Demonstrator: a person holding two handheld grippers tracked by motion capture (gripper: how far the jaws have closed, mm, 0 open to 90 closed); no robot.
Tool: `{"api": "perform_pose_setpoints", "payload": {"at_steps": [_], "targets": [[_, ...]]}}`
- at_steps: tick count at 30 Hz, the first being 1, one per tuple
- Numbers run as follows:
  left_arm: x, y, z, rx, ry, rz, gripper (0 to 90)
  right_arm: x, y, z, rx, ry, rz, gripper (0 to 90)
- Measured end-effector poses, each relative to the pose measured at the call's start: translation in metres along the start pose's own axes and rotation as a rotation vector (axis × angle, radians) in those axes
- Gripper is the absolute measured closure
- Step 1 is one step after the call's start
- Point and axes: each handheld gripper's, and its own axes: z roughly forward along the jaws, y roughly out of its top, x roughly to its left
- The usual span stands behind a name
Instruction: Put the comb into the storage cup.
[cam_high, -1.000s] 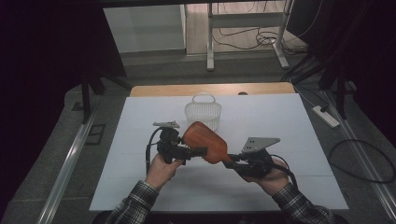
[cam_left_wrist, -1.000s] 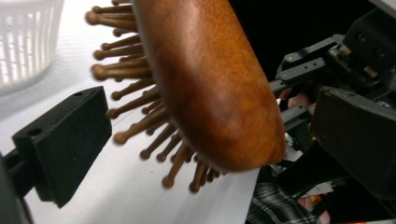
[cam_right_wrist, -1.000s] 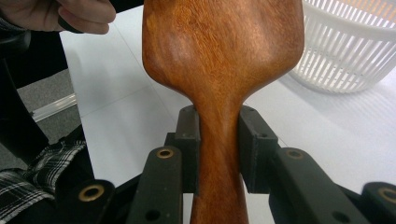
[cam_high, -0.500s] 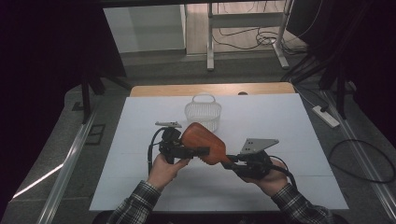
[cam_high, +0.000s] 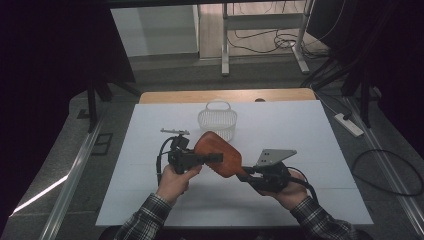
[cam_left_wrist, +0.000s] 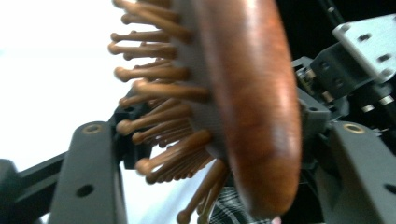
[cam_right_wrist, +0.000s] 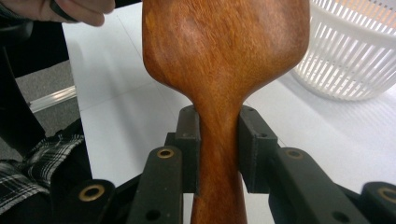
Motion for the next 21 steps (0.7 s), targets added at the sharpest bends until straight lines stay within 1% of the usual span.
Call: {"api": "perform_pose_setpoints", "payload": {"at_steps": [2,3,4,5,6,11,12,16,19,21], "targets": [[0.0020,-0.0002,-0.0013,-0.010,-0.030,-0.018,44.7,0.0007,-0.0007,0.0021,0.015,-0.001,-0.009,71.7],[0.0020,-0.0002,-0.0013,-0.010,-0.030,-0.018,46.3,0.0007,-0.0007,0.0021,0.015,-0.001,-0.009,71.7],[0.0021,-0.0004,-0.0015,-0.015,-0.041,-0.027,46.3,0.0011,-0.0010,0.0031,0.020,-0.002,-0.011,71.8],[0.0021,-0.0006,-0.0015,-0.018,-0.047,-0.030,49.5,0.0017,-0.0012,0.0043,0.024,-0.005,-0.015,71.7],[0.0013,-0.0008,-0.0018,-0.024,-0.053,-0.031,50.4,0.0013,-0.0011,0.0050,0.023,-0.002,-0.013,71.7],[0.0004,-0.0008,-0.0019,-0.029,-0.052,-0.029,52.7,0.0017,-0.0008,0.0051,0.020,-0.014,-0.025,71.6],[0.0007,-0.0009,-0.0017,-0.029,-0.054,-0.027,53.1,0.0023,-0.0006,0.0053,0.024,-0.022,-0.036,71.5],[0.0004,-0.0011,-0.0012,-0.032,-0.054,-0.024,53.7,0.0022,-0.0005,0.0056,0.029,-0.026,-0.037,70.7],[-0.0014,-0.0007,-0.0009,-0.028,-0.038,-0.011,53.8,0.0031,-0.0006,0.0061,0.035,-0.036,-0.044,69.0],[-0.0029,-0.0005,-0.0011,-0.024,-0.017,0.002,53.8,0.0028,-0.0009,0.0064,0.039,-0.035,-0.044,66.4]]}}
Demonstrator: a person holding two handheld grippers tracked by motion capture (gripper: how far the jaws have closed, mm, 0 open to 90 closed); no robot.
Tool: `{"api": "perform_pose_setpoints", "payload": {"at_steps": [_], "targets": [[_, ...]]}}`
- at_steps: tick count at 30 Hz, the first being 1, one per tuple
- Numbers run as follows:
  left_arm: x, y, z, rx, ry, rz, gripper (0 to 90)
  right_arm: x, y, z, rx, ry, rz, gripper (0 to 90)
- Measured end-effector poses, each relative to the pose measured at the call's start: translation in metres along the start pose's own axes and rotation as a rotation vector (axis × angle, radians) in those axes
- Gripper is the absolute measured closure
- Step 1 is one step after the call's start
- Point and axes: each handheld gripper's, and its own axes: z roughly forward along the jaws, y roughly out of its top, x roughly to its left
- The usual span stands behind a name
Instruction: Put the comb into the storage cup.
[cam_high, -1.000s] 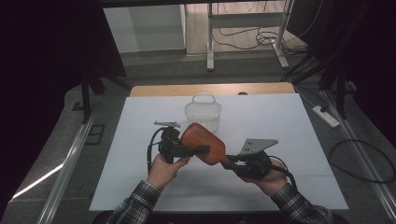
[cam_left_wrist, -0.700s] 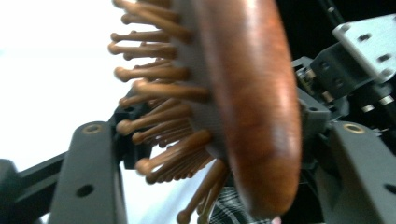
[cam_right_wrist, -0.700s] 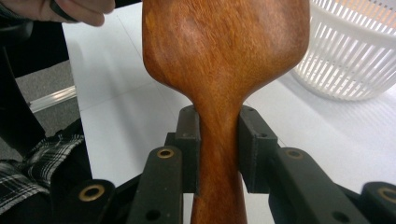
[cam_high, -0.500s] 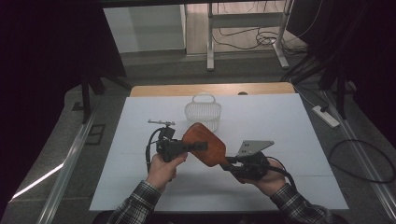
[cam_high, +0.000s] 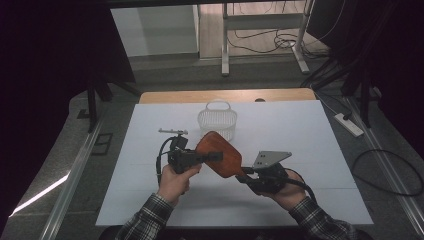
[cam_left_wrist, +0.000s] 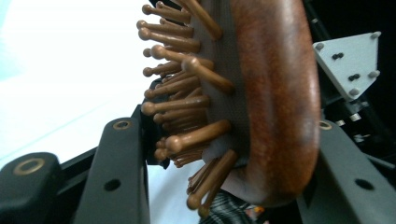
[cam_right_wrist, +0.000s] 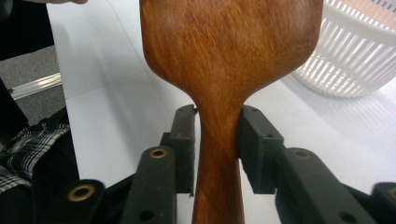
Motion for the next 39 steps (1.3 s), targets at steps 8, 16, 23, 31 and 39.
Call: {"api": "perform_pose_setpoints", "payload": {"at_steps": [8,16,23,31,39], "targets": [[0.000,0.001,-0.003,-0.004,0.029,0.018,53.6,-0.001,-0.001,0.003,0.045,-0.027,0.004,51.2],[-0.001,0.003,-0.008,-0.011,0.059,0.037,53.3,-0.008,-0.002,-0.002,0.049,-0.035,0.048,41.3],[-0.001,0.004,-0.012,-0.018,0.084,0.051,53.2,-0.011,-0.004,-0.004,0.061,-0.023,0.085,32.1],[-0.001,0.006,-0.016,-0.017,0.107,0.068,53.1,-0.014,-0.007,-0.003,0.093,-0.003,0.113,22.0],[-0.001,0.008,-0.021,-0.015,0.139,0.085,53.0,-0.017,-0.011,-0.002,0.134,-0.033,0.133,8.2]]}}
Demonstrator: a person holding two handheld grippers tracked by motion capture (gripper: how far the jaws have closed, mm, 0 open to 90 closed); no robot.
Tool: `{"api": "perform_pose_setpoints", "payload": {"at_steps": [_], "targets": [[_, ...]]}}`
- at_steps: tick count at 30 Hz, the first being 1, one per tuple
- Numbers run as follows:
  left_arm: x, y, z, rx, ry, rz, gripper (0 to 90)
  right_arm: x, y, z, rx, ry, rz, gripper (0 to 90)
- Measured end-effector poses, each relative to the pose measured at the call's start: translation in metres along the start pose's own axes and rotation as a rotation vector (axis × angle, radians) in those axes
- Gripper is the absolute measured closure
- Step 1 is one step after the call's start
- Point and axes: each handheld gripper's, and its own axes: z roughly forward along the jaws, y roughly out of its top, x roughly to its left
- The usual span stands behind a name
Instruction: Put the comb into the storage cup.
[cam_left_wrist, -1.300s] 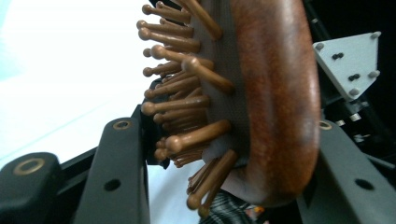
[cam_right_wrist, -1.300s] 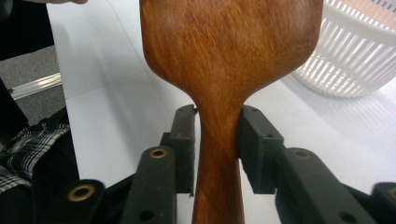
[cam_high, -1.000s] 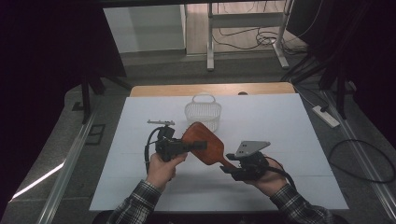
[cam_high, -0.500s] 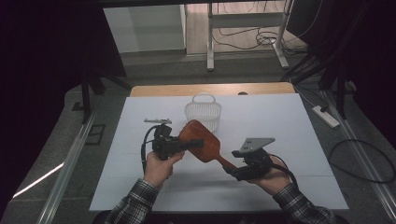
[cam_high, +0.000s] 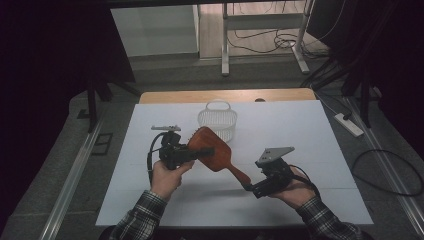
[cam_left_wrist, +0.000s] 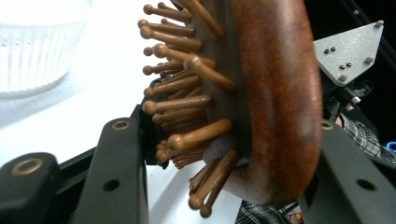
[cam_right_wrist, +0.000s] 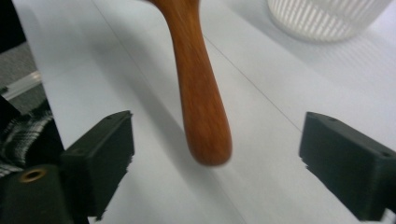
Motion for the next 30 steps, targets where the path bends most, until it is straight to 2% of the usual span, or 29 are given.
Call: {"api": "perform_pose_setpoints", "payload": {"at_steps": [6,11,20,26,30], "targets": [[0.002,0.002,-0.004,-0.004,0.018,0.003,53.0,-0.003,-0.004,0.001,0.037,0.007,0.013,4.0],[0.004,0.004,-0.007,-0.006,0.031,0.004,52.9,-0.006,-0.008,-0.002,0.033,0.005,0.022,0.2],[0.008,0.009,-0.013,-0.010,0.059,0.005,52.9,-0.010,-0.015,-0.004,0.050,-0.003,0.014,0.0],[0.010,0.013,-0.015,-0.008,0.078,0.010,52.8,-0.013,-0.021,-0.009,0.054,0.015,0.031,0.0],[0.012,0.015,-0.018,-0.010,0.086,0.007,52.8,-0.014,-0.025,-0.013,0.053,0.009,0.031,0.0]]}}
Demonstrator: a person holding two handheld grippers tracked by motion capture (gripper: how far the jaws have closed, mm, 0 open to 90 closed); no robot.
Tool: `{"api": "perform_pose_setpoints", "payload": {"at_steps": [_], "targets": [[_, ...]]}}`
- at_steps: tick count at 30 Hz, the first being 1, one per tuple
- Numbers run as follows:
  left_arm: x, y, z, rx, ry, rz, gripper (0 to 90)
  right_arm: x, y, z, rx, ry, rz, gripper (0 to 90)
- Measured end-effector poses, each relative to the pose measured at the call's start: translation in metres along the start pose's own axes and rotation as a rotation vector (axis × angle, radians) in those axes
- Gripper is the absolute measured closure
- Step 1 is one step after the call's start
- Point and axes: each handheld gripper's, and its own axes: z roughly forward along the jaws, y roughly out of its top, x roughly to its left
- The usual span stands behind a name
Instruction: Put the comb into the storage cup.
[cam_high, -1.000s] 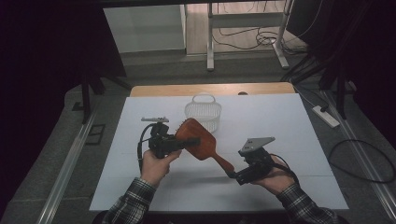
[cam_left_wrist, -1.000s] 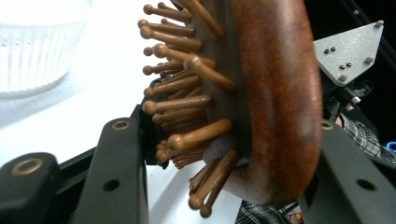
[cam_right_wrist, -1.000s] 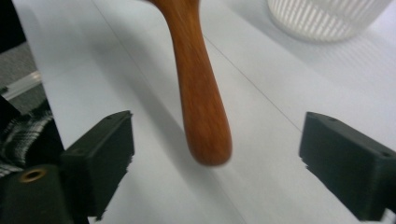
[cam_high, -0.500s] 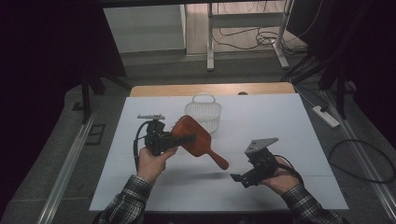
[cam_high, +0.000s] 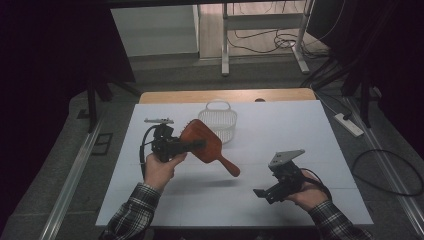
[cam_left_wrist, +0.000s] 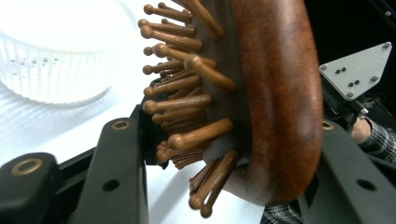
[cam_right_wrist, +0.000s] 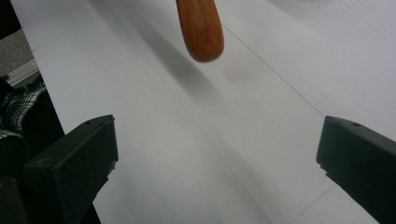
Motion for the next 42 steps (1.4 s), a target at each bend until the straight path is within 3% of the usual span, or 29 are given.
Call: {"api": "perform_pose_setpoints", "payload": {"at_steps": [19,34,42], "targets": [[0.012,0.018,-0.021,-0.022,0.036,-0.022,52.7,-0.004,-0.022,-0.022,-0.018,-0.071,0.055,0.0],[0.019,0.035,-0.030,-0.033,0.062,-0.031,52.7,-0.007,-0.041,-0.039,-0.037,-0.100,0.101,0.0],[0.023,0.044,-0.035,-0.044,0.073,-0.042,52.7,-0.010,-0.053,-0.048,-0.037,-0.132,0.148,0.0]]}}
